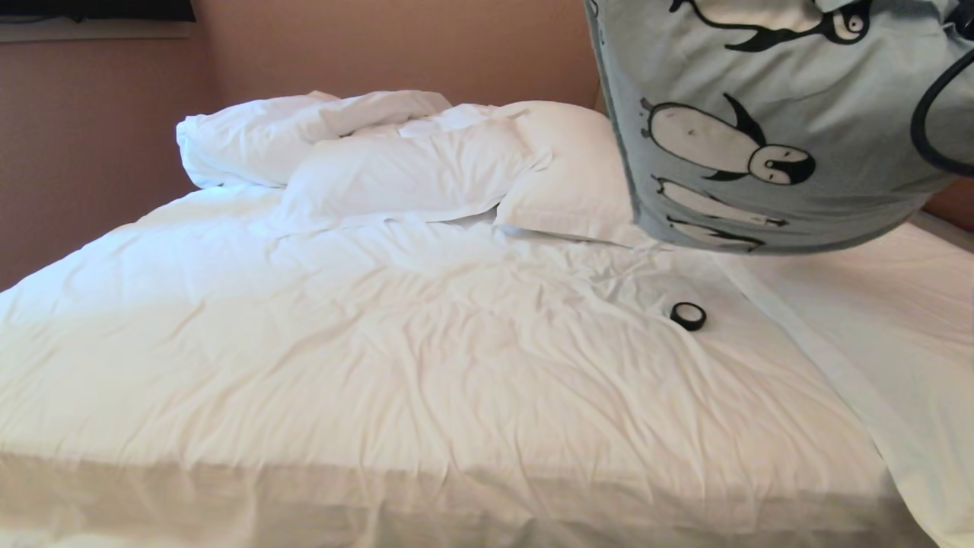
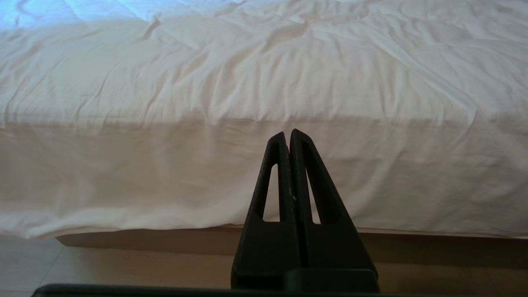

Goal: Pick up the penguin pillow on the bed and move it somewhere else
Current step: Move to the head of the bed, then place the pillow at the bedside

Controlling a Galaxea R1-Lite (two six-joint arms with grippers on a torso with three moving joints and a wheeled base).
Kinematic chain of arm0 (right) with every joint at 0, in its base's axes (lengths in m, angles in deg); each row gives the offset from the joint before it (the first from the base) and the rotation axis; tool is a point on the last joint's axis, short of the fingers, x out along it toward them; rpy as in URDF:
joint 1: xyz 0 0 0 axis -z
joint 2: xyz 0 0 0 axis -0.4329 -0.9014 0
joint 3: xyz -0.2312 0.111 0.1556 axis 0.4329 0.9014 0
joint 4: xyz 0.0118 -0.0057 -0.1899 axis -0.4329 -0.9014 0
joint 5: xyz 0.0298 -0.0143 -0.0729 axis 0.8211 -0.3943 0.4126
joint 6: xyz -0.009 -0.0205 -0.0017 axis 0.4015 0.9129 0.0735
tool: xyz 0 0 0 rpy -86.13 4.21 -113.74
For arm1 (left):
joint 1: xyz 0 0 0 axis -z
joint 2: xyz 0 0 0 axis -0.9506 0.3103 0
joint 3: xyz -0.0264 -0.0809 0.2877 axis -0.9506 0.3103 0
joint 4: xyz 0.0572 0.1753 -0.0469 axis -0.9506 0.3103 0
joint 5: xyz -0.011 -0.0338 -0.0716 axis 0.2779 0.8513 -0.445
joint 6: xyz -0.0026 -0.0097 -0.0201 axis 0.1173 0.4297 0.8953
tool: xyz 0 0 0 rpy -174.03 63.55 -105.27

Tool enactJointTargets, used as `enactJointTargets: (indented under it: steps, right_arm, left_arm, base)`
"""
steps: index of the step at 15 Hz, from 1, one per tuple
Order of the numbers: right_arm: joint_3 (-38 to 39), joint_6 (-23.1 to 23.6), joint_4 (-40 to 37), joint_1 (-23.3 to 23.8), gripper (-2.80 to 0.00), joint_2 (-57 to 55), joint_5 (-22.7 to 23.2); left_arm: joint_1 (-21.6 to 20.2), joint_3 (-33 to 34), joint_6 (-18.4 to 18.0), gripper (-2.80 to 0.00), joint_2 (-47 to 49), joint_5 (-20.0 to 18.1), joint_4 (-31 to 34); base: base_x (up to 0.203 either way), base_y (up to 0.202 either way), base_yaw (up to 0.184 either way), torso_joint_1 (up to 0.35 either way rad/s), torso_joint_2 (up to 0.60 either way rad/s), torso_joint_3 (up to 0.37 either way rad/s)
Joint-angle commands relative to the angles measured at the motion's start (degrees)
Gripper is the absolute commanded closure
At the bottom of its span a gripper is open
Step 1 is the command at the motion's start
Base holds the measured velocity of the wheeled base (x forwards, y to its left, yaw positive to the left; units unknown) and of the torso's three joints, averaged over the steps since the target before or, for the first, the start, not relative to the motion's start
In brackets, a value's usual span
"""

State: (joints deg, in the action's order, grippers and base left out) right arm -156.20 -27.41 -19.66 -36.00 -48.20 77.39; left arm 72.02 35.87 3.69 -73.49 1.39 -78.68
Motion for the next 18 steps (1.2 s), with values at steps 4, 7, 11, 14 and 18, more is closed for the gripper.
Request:
enactJointTargets:
  steps: [4,7,11,14,18]
  right_arm:
    - [-14.90,7.69,-1.18,7.01,0.00,-10.02,0.16]
    - [-25.43,9.11,-1.66,12.59,0.00,-20.12,0.18]
    - [-32.81,9.62,-2.14,19.36,0.00,-30.36,-0.31]
    - [-32.79,9.52,-1.90,22.78,0.00,-32.90,-0.05]
    - [-32.79,9.13,-1.62,25.58,0.00,-34.49,0.43]
  left_arm:
    - [-0.01,0.09,0.03,0.00,-0.02,0.04,0.07]
    - [-0.01,0.09,0.03,0.00,-0.02,0.04,0.04]
    - [-0.01,0.09,0.03,0.00,-0.02,0.04,-0.01]
    - [-0.01,0.09,0.03,0.00,-0.02,0.04,0.06]
    - [-0.01,0.09,0.03,0.00,-0.02,0.04,-0.01]
  base:
    - [0.000,0.000,0.000,0.000,0.00,0.000]
    - [0.000,0.000,0.000,0.000,0.00,0.000]
    - [0.000,0.000,0.000,0.000,0.00,0.000]
    - [0.000,0.000,0.000,0.000,0.00,0.000]
    - [0.000,0.000,0.000,0.000,0.00,0.000]
